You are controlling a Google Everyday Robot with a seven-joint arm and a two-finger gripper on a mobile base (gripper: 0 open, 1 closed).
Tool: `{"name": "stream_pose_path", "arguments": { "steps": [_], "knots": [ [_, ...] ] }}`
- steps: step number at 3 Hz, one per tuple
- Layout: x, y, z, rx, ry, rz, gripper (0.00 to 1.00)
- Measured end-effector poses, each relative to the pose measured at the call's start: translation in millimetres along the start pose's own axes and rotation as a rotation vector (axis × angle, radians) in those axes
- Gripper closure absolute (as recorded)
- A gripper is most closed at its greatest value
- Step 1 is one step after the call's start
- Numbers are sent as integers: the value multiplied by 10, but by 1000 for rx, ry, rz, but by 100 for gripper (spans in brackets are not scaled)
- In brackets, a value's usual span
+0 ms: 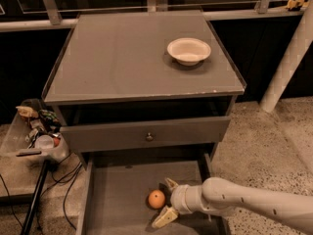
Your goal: Pick orange from middle drawer and place on counter
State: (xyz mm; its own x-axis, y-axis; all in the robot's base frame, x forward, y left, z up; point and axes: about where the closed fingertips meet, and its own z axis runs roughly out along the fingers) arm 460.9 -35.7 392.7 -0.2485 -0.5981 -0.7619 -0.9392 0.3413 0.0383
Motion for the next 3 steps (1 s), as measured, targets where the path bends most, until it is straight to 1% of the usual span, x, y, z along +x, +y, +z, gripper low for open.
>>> {"name": "stream_pose_path", "arguments": {
  "steps": [1,2,3],
  "knots": [
    [67,-73,159,-11,-8,35,0],
    [69,-80,170,-11,-9,37,18],
    [69,-80,170,-11,-9,37,41]
  ]
}}
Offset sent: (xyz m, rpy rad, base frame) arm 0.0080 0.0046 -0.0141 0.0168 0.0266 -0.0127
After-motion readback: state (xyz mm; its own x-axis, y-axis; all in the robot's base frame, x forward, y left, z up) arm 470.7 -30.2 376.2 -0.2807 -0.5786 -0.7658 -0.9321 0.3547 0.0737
